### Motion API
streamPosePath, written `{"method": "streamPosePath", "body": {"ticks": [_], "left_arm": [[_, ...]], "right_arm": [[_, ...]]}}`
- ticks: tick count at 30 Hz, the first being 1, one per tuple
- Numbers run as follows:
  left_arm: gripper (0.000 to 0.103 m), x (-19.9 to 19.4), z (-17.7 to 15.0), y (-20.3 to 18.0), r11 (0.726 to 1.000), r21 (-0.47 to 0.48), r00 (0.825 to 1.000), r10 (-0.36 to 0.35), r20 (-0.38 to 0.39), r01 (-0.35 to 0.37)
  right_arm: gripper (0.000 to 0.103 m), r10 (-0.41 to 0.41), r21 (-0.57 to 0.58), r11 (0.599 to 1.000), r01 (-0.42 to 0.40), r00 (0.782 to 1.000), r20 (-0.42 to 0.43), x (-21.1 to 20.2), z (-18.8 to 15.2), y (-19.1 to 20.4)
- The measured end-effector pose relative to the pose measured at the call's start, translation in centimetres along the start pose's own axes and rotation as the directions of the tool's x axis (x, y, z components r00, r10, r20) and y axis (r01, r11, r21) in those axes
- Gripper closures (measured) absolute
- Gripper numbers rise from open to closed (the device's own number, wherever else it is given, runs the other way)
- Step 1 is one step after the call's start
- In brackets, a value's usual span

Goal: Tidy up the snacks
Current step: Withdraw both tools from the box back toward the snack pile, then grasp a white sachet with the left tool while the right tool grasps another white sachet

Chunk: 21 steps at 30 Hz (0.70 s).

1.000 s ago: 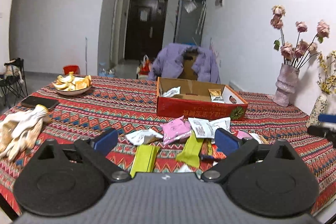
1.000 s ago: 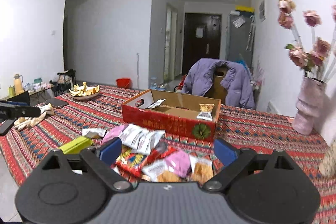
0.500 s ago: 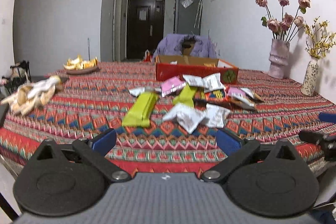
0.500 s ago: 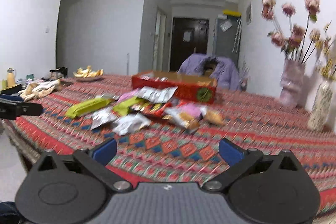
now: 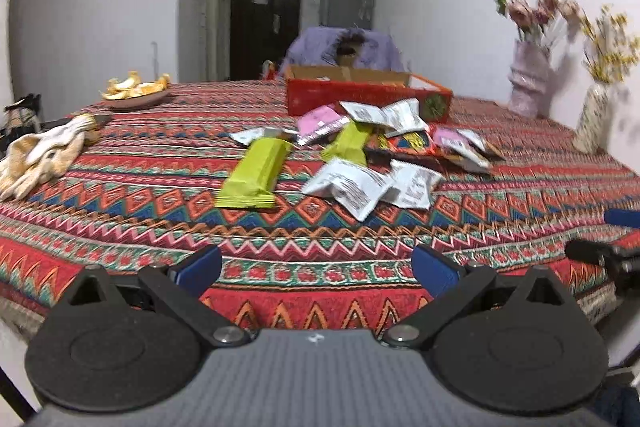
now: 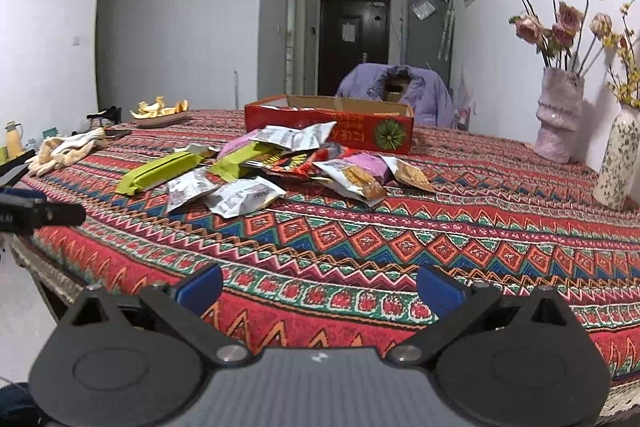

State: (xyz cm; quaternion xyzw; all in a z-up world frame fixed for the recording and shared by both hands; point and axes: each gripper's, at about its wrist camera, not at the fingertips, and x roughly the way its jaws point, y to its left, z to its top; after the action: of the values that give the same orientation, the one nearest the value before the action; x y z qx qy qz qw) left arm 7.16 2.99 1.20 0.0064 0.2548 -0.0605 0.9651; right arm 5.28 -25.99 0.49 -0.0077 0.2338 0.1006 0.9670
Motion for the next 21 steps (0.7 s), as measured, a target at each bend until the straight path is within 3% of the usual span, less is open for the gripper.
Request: {"method": "streamPosePath", "body": {"ticks": [3, 9, 11, 17, 21], "left_arm": [[0.0, 1.4, 0.8, -0.1, 0.999, 0.025, 1.0, -0.022, -0.015, 0.023], [0.0, 5.7, 3.9, 0.5, 0.996, 0.028, 0.993, -0.082, -0.08, 0.084], [0.0, 7.3, 4.8, 0.5, 0.995, 0.044, 0.991, -0.089, -0.098, 0.094], [0.001, 12.3, 6.8, 0.1, 0.969, 0.174, 0.976, -0.145, -0.165, 0.173], [0.002, 15.2, 7.7, 0.7, 0.95, 0.166, 0.948, -0.223, -0.225, 0.263]], "right_arm": [[0.003, 0.005, 0.023, 1.0, -0.005, 1.0, -0.022, 1.3, 0.6, -0.5], [0.019, -0.002, 0.053, 0.999, 0.006, 0.997, -0.072, 4.8, 2.2, -1.4], [0.029, 0.025, 0.065, 0.998, -0.019, 0.995, -0.092, 6.1, 2.9, -1.5], [0.03, 0.132, 0.113, 0.986, -0.119, 0.984, -0.117, 9.6, 5.0, -0.3], [0.032, 0.24, 0.22, 0.953, -0.208, 0.963, -0.127, 12.1, 6.2, 0.7]]}}
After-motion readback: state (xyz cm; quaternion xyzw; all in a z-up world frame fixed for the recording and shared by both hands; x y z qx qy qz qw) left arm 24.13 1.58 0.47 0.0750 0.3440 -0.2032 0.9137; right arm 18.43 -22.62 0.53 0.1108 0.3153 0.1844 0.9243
